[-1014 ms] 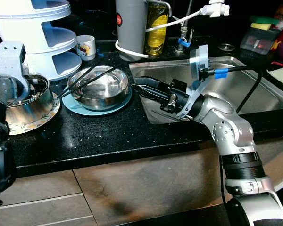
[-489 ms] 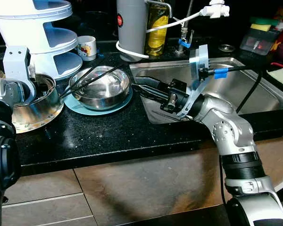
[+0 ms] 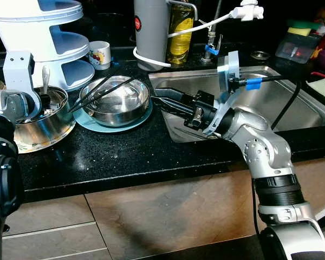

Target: Kitchen organization

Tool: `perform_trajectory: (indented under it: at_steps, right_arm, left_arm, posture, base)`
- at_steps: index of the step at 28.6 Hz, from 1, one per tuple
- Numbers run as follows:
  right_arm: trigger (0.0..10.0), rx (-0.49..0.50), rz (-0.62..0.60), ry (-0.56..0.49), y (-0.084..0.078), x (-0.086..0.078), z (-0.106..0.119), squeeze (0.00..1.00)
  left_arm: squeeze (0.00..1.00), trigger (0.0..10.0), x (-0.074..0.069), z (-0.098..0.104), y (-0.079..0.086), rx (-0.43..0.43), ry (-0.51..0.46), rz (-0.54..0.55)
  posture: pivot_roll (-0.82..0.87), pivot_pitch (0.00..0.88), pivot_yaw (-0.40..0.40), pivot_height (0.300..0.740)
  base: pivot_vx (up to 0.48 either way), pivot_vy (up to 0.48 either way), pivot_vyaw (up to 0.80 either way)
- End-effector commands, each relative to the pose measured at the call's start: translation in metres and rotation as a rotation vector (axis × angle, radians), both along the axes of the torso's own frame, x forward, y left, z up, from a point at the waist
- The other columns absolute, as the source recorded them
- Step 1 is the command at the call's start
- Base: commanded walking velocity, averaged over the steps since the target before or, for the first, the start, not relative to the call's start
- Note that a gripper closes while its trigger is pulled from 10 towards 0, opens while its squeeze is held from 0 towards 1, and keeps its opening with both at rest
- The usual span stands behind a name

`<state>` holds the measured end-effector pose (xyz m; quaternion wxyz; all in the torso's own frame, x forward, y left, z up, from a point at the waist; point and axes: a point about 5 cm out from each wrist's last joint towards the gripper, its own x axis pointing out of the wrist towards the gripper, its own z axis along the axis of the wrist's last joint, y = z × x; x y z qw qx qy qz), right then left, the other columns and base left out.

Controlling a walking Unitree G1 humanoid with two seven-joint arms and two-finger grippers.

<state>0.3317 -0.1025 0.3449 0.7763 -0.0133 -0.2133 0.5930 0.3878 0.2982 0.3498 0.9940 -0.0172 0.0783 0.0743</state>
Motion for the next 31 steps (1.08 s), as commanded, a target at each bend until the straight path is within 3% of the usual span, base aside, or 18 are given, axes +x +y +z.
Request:
perform_trajectory:
  at_steps: [1, 4, 9, 12, 13, 18, 20, 21, 22, 23, 24, 25, 26, 27, 28, 29, 31]
  right_arm:
    - [10.0, -0.004, 0.018, -0.011, 0.003, -0.001, 0.003, 0.00]
    - [10.0, -0.002, 0.017, -0.014, 0.003, -0.001, 0.004, 0.00]
    - [10.0, 0.016, 0.014, -0.021, 0.001, 0.000, 0.010, 0.00]
    - [10.0, 0.030, 0.013, -0.023, 0.000, 0.000, 0.013, 0.00]
    - [10.0, 0.044, 0.012, -0.024, -0.001, 0.000, 0.015, 0.00]
    - [10.0, 0.085, 0.000, -0.020, -0.003, 0.001, 0.017, 0.00]
    - [10.0, 0.104, -0.013, -0.021, -0.004, 0.001, 0.018, 0.00]
    - [10.0, 0.137, -0.052, -0.021, -0.007, 0.003, 0.021, 0.00]
    - [10.0, 0.137, -0.052, -0.021, -0.007, 0.003, 0.021, 0.00]
    - [10.0, 0.178, -0.118, -0.018, -0.011, 0.007, 0.024, 0.00]
    - [10.0, 0.178, -0.118, -0.018, -0.011, 0.007, 0.024, 0.00]
    - [10.0, 0.244, -0.217, -0.008, -0.018, 0.011, 0.027, 0.00]
    - [10.0, 0.292, -0.290, 0.003, -0.022, 0.014, 0.028, 0.00]
    - [10.0, 0.292, -0.290, 0.003, -0.022, 0.014, 0.028, 0.00]
    - [10.0, 0.328, -0.339, 0.010, -0.025, 0.015, 0.029, 0.00]
    - [10.0, 0.355, -0.368, 0.018, -0.027, 0.015, 0.028, 0.00]
    - [10.0, 0.375, -0.387, 0.023, -0.029, 0.013, 0.027, 0.00]
  left_arm:
    - [0.00, 0.0, -0.004, 0.012, 0.006, 0.008, -0.037, 0.018]
    - [0.00, 0.0, -0.006, 0.022, 0.007, 0.015, -0.074, 0.019]
    - [0.00, 0.0, -0.008, 0.053, -0.011, -0.059, -0.181, -0.117]
    - [0.00, 0.0, -0.011, 0.072, -0.018, -0.070, -0.253, -0.167]
    - [0.00, 0.0, -0.016, 0.087, -0.024, -0.052, -0.312, -0.211]
    - [0.00, 0.0, -0.023, 0.111, -0.037, -0.105, -0.409, -0.302]
    - [0.00, 0.0, -0.026, 0.119, -0.045, -0.145, -0.444, -0.362]
    - [0.00, 0.0, -0.029, 0.125, -0.063, -0.218, -0.462, -0.501]
    - [0.00, 0.0, -0.029, 0.125, -0.063, -0.218, -0.462, -0.501]
    - [0.00, 0.0, -0.033, 0.125, -0.083, -0.272, -0.460, -0.659]
    - [0.00, 0.0, -0.033, 0.125, -0.083, -0.272, -0.460, -0.659]
    - [0.00, 0.0, -0.036, 0.115, -0.105, -0.201, -0.455, -0.765]
    - [0.00, 0.0, -0.037, 0.102, -0.121, -0.103, -0.450, -0.805]
    - [0.00, 0.0, -0.037, 0.102, -0.121, -0.103, -0.450, -0.805]
    - [0.00, 0.0, -0.035, 0.089, -0.130, 0.053, -0.471, -0.769]
    - [0.00, 0.0, -0.036, 0.080, -0.139, 0.151, -0.500, -0.771]
    - [0.00, 0.0, -0.042, 0.073, -0.149, 0.162, -0.545, -0.819]
  posture:
    - [0.04, 0.230, 0.001, 0.740]
    - [0.04, 0.231, 0.000, 0.740]
    - [0.04, 0.232, -0.002, 0.740]
    - [0.03, 0.231, -0.001, 0.740]
    - [0.04, 0.230, -0.001, 0.740]
    - [0.04, 0.227, -0.001, 0.740]
    - [0.04, 0.225, -0.001, 0.740]
    - [0.04, 0.223, 0.001, 0.740]
    - [0.04, 0.223, 0.001, 0.740]
    - [0.04, 0.222, 0.001, 0.740]
    - [0.04, 0.222, 0.001, 0.740]
    - [0.04, 0.219, 0.002, 0.740]
    - [0.04, 0.219, 0.002, 0.740]
    - [0.04, 0.219, 0.002, 0.740]
    - [0.04, 0.219, 0.002, 0.740]
    - [0.04, 0.215, 0.014, 0.740]
    - [0.03, 0.214, 0.016, 0.740]
  base:
    - [0.000, 0.000, 0.00]
    - [0.000, 0.000, 0.00]
    - [0.000, 0.000, 0.00]
    - [0.000, 0.000, 0.00]
    - [0.000, 0.000, 0.00]
    - [0.000, 0.000, 0.00]
    - [0.000, 0.000, 0.00]
    - [0.000, 0.000, 0.00]
    - [0.000, 0.000, 0.00]
    - [0.000, 0.000, 0.00]
    - [0.000, 0.000, 0.00]
    - [0.000, 0.000, 0.00]
    - [0.000, 0.000, 0.00]
    - [0.000, 0.000, 0.00]
    - [0.000, 0.000, 0.00]
    - [0.000, 0.000, 0.00]
    - [0.000, 0.000, 0.00]
